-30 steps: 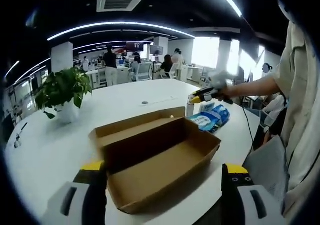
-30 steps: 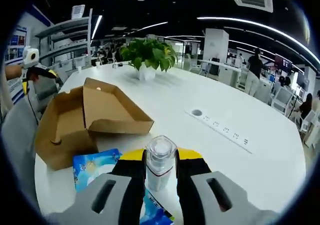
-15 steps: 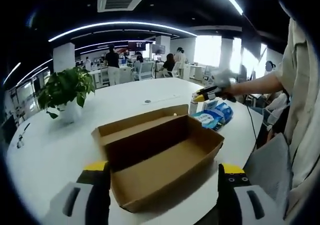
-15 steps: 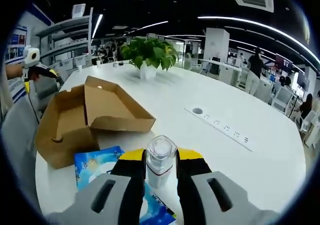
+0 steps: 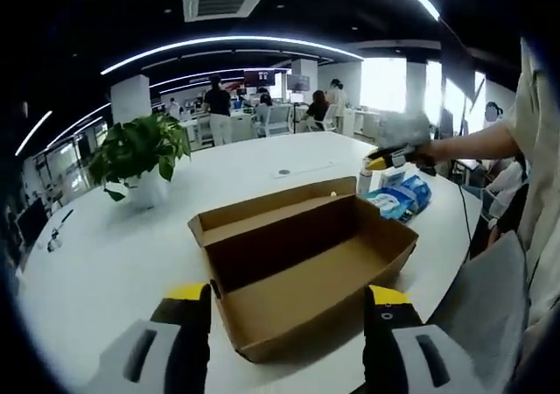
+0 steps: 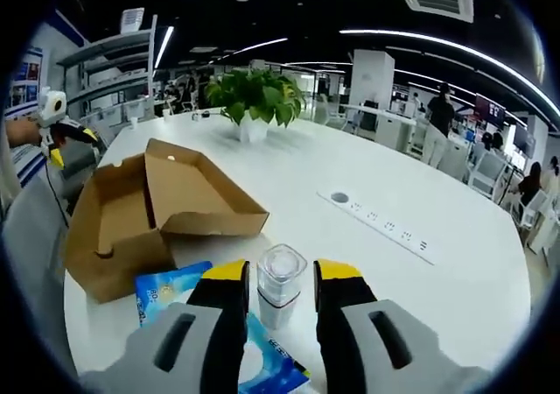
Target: Operate the shoe box by opening the lid, removing the specified soft item, and placing it in the target area until the item is outside and the box remains undamaged.
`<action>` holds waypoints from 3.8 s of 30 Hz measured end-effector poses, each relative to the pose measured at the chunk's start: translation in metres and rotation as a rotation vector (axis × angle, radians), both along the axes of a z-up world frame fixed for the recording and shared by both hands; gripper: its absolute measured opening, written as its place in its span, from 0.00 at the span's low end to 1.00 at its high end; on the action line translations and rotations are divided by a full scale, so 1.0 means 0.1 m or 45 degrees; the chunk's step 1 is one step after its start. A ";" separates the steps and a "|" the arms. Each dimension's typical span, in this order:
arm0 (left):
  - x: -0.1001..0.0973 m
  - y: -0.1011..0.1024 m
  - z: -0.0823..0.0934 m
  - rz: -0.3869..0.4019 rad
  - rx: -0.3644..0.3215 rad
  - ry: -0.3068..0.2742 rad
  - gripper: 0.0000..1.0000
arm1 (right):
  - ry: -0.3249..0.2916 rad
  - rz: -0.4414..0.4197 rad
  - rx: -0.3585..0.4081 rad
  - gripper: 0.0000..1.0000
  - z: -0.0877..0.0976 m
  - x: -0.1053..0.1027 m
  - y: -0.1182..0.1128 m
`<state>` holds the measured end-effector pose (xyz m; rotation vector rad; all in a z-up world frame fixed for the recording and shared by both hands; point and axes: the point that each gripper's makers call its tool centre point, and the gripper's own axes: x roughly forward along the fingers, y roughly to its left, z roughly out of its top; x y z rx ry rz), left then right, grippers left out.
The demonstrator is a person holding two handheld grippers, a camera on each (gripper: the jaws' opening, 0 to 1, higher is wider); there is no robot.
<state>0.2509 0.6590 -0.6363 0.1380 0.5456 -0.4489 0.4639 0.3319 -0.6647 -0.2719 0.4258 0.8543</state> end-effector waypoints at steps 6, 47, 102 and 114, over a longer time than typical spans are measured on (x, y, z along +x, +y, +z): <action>0.04 0.17 -0.09 0.063 0.055 0.010 0.56 | -0.007 -0.044 0.013 0.29 0.15 -0.03 -0.02; 0.04 0.55 -0.64 0.447 -0.099 0.300 0.04 | 0.319 -0.003 -0.219 0.24 -0.14 0.06 0.90; 0.04 0.55 -0.67 0.485 -0.093 0.322 0.03 | 0.593 -0.420 -0.060 0.03 -0.16 0.50 1.06; 0.03 0.54 -0.66 0.477 -0.109 0.316 0.03 | 0.525 -0.418 0.008 0.01 0.14 0.45 1.06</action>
